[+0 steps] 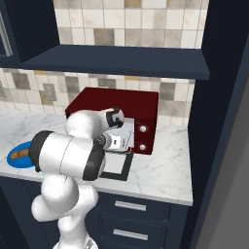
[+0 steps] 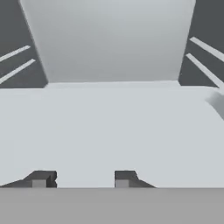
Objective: Pull the toaster oven rack outwards. Pick up the baguette from the plate and place it on the toaster oven rack. Close the toaster oven door fully and set the temperature to the lowest setting.
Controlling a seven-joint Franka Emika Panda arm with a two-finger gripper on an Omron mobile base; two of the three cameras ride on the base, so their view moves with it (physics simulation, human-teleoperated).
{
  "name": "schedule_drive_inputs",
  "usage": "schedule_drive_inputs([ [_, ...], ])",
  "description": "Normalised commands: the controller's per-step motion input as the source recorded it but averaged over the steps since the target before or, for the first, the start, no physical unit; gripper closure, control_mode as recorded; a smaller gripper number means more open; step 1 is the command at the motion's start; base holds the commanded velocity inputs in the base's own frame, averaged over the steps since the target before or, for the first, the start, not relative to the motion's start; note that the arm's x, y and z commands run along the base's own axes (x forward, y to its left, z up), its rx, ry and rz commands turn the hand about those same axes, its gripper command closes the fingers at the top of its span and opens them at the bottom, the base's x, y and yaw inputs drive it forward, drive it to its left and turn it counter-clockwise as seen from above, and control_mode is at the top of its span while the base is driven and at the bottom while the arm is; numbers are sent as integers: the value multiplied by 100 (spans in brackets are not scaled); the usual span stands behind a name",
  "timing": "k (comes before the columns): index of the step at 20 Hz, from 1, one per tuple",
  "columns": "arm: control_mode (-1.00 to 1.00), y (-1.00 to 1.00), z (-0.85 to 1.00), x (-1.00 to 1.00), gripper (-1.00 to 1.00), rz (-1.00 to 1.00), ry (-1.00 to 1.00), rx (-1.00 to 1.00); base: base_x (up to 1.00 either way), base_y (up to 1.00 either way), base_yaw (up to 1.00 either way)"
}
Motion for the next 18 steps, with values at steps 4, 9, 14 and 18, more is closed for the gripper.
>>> schedule_drive_inputs([
  [4,-100,-44,-20,-100,-100,15,12,1,0,0,0],
  [9,-100,-8,93,-100,-100,16,0,11,0,0,0],
  [14,-100,-4,100,-95,-100,13,10,2,0,0,0],
  [18,-100,-27,74,-83,-100,12,3,0,0,0,0],
])
